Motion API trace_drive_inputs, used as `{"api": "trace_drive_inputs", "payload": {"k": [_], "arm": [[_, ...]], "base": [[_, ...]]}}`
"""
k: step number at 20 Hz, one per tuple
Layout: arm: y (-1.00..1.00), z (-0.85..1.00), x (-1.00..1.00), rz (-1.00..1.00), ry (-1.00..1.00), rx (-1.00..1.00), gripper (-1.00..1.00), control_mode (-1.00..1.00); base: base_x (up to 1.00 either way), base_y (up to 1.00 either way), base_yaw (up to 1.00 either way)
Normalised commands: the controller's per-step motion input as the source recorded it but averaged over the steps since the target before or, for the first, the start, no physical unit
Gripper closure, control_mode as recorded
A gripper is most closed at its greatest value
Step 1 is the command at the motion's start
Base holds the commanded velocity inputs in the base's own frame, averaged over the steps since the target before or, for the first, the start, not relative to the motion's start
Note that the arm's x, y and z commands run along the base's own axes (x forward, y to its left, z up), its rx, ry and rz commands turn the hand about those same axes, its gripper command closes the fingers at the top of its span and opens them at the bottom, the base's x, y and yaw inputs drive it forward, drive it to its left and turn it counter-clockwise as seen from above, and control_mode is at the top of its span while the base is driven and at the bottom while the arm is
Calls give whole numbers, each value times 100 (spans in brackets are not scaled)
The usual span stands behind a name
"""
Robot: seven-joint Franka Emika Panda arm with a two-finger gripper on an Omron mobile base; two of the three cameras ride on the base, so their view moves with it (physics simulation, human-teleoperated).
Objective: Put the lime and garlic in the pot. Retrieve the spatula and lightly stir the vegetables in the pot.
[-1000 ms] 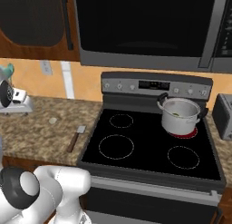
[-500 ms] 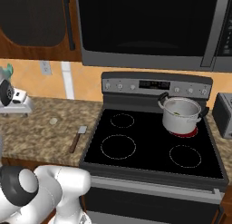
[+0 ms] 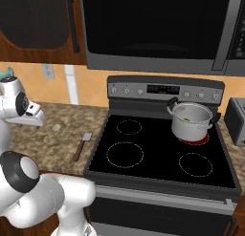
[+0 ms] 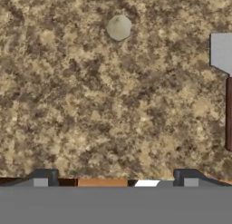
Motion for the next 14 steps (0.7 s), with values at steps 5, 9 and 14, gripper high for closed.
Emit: {"api": "trace_drive_inputs", "payload": {"k": [5,9,14], "arm": [[-8,-30,66,-16,1,1,-100,-100],[-20,0,31,-7,6,-2,-100,-100],[-18,0,16,-2,5,-4,-100,-100]], "base": [[0,0,0],[0,0,0],[0,0,0]]}}
